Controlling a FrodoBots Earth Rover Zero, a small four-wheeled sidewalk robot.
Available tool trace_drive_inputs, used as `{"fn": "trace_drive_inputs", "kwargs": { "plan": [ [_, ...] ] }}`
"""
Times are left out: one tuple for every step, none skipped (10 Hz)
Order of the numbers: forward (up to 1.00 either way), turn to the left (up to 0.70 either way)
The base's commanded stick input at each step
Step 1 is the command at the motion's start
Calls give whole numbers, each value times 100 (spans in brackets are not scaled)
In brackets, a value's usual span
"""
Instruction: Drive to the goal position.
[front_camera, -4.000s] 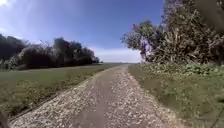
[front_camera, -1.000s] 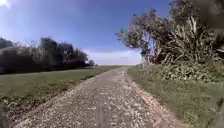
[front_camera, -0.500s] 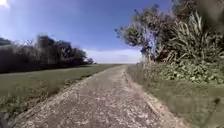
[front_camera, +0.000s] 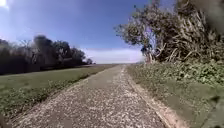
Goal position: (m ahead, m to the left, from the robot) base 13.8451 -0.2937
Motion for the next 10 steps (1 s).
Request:
{"fn": "trace_drive_inputs", "kwargs": {
  "plan": [
    [70,0],
    [70,0],
    [70,0],
    [70,0],
    [70,0],
    [70,0],
    [70,0],
    [70,0],
    [70,0],
    [70,0]
  ]
}}
